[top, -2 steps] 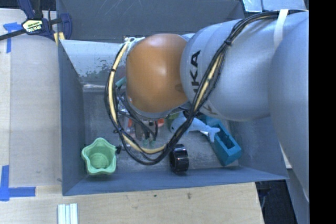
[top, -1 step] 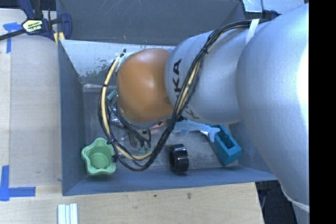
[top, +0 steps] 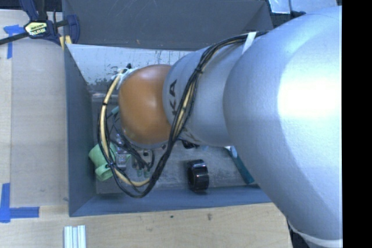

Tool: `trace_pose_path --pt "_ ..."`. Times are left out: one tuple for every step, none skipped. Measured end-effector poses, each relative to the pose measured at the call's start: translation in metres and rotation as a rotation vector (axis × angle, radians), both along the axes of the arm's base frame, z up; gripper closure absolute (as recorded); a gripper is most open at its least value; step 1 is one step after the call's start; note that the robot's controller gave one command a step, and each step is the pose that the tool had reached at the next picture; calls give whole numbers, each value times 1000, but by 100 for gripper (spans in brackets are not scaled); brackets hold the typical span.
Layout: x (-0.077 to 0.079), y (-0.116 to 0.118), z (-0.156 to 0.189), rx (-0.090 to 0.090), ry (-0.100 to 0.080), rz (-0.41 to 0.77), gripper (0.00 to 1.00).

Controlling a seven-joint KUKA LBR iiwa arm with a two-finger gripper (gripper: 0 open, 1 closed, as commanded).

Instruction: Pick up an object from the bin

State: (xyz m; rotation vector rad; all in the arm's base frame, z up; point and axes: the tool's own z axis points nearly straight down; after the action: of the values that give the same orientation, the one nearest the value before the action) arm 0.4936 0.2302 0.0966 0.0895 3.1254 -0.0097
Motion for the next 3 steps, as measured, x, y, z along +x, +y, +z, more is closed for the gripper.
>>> trace_pose_path --pt "0 0 0 0 0 -1 100" --pt "-1 -1 4 -3 7 -2 100" --pt "10 5 33 7 -3 61 100"
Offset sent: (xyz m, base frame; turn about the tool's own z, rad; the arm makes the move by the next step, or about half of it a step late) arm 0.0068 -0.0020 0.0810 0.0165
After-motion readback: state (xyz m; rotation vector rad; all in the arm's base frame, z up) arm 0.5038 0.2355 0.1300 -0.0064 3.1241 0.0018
